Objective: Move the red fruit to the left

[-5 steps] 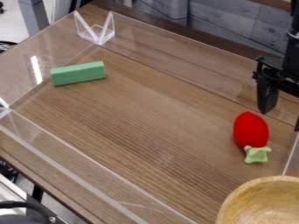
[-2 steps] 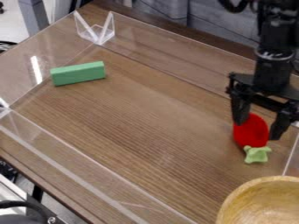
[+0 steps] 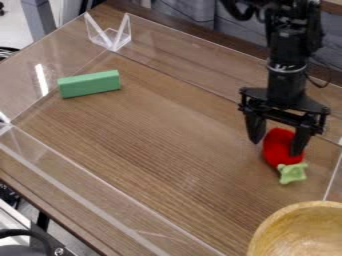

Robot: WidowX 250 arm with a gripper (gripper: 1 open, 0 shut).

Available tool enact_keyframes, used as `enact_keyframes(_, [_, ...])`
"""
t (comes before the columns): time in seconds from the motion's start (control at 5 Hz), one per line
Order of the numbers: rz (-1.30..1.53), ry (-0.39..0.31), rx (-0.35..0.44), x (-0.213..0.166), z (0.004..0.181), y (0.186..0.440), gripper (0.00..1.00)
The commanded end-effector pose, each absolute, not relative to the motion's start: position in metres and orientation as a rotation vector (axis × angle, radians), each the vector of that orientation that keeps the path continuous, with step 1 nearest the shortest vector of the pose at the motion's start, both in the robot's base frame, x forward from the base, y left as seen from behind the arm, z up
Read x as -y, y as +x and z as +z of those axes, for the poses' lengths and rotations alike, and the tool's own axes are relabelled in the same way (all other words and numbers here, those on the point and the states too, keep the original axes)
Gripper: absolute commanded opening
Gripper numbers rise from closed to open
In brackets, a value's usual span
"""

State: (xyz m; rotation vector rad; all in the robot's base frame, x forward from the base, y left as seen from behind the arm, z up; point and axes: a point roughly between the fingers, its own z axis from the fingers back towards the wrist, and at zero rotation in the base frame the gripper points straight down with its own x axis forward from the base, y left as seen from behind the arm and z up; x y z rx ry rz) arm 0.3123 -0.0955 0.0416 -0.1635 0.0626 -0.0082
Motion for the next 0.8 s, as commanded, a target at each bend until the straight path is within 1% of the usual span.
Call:
enact_keyframes(0.0, [0.038, -0.175, -0.019, 0.088, 0.044, 0.317, 1.0])
enact_keyframes(0.2, [0.024, -0.178, -0.011, 0.088, 0.035, 0.315, 0.0])
enact_keyframes(0.4, [0.003, -0.177, -0.001, 0.089, 0.029, 0.312, 0.0])
enact_keyframes(0.6, [0.056, -0.174, 0.004, 0.093, 0.026, 0.316, 1.0])
